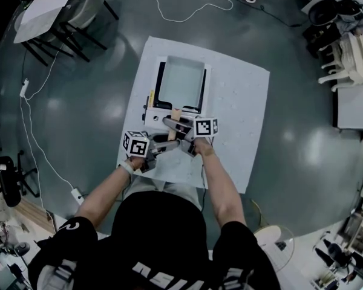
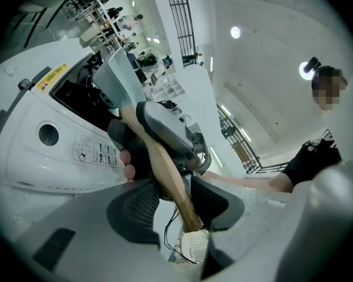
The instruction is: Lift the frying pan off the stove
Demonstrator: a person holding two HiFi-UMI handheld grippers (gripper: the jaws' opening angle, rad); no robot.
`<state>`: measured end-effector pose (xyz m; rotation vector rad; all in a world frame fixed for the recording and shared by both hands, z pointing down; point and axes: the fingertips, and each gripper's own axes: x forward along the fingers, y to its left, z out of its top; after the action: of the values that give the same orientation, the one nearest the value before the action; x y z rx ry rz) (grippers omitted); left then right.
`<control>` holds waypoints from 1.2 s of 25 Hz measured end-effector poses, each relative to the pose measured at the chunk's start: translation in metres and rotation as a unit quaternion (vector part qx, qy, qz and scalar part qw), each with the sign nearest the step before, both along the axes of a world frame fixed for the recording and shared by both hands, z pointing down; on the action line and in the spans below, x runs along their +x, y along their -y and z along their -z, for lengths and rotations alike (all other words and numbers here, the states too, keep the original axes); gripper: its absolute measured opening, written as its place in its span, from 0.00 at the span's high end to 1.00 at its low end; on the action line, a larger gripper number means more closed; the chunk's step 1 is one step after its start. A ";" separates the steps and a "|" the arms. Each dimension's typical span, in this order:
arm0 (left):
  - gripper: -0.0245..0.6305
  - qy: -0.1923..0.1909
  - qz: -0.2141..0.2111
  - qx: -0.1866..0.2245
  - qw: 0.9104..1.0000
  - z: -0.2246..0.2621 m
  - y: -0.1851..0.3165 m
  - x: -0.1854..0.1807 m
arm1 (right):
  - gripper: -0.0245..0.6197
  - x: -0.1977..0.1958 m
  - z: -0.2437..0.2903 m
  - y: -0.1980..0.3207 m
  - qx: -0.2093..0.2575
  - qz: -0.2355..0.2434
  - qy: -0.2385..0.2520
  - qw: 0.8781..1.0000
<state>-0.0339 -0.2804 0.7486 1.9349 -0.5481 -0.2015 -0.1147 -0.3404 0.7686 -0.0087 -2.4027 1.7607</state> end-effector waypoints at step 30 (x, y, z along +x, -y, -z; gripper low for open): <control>0.71 0.044 -0.084 0.132 0.987 0.121 -0.083 -0.013 | 0.68 -0.005 0.148 -0.071 0.160 -0.069 0.008 0.985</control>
<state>-0.0468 -0.1970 0.6272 2.2445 -0.4302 -0.0844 -0.1194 -0.2692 0.6209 0.1877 -2.7282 1.4056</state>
